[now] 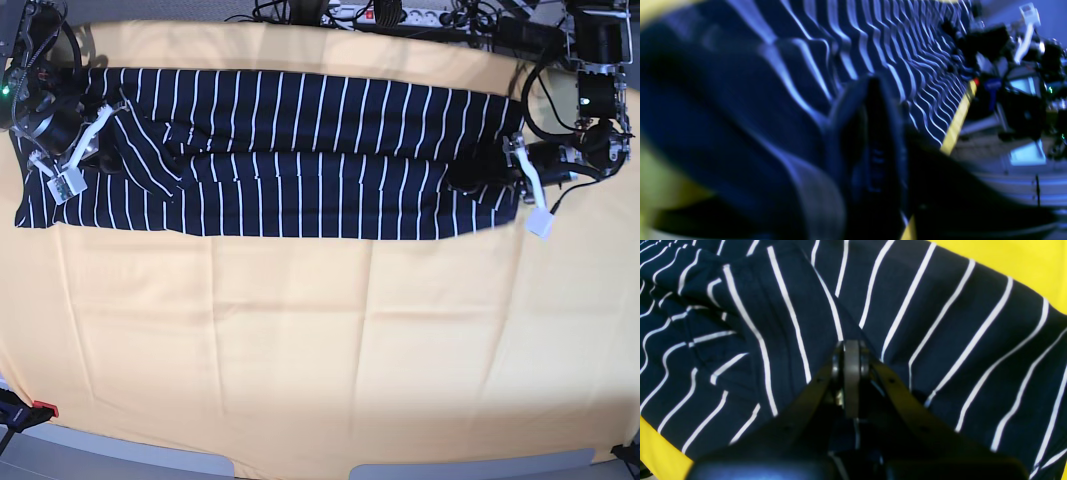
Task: Fold the T-shirt properly
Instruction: 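Release the left gripper and regrasp the shirt's other end, then drag the shirt end with the left gripper toward the right gripper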
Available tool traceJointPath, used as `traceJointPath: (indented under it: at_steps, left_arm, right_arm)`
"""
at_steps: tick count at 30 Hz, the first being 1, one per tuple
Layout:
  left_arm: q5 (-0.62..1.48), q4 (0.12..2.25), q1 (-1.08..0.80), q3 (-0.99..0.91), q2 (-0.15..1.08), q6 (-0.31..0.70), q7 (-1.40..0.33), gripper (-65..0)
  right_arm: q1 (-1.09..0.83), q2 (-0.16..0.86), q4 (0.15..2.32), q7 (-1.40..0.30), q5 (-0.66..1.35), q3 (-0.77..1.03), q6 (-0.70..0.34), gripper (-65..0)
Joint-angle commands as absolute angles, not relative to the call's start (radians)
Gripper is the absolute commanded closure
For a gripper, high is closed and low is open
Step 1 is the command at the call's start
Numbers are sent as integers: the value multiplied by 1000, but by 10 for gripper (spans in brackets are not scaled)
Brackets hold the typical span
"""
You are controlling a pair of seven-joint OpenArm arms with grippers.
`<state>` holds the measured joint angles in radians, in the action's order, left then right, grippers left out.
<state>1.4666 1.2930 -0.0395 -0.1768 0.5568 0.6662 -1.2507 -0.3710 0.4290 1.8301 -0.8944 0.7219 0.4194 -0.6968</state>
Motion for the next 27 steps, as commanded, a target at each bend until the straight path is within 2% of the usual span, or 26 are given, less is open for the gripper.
traceJointPath:
  at_steps: [1, 8, 12, 14, 22, 27]
  left_arm:
    - [1484, 1319, -38, -178, 569, 662, -1263, -13]
    - [1447, 1362, -7, -249, 604, 654, -1219, 0]
    - [1409, 1362, 20, -307, 658, 627, -1189, 0]
    - [1407, 1362, 26, -313, 691, 627, -1181, 0]
    - [1396, 1362, 28, -313, 805, 627, -1183, 0]
    - [1484, 1372, 31, -313, 854, 634, -1252, 0]
  right_arm:
    - [-366, 447, 1847, -876, 735, 426, -698, 0]
    - [-366, 447, 1847, -876, 756, 426, -698, 0]
    - [-366, 447, 1848, -887, 827, 426, -698, -101]
    - [-366, 447, 1854, -898, 847, 426, -698, -125]
    - [-366, 447, 1922, -921, 894, 426, -698, -124]
    - [-366, 446, 1930, -921, 893, 426, -698, -124]
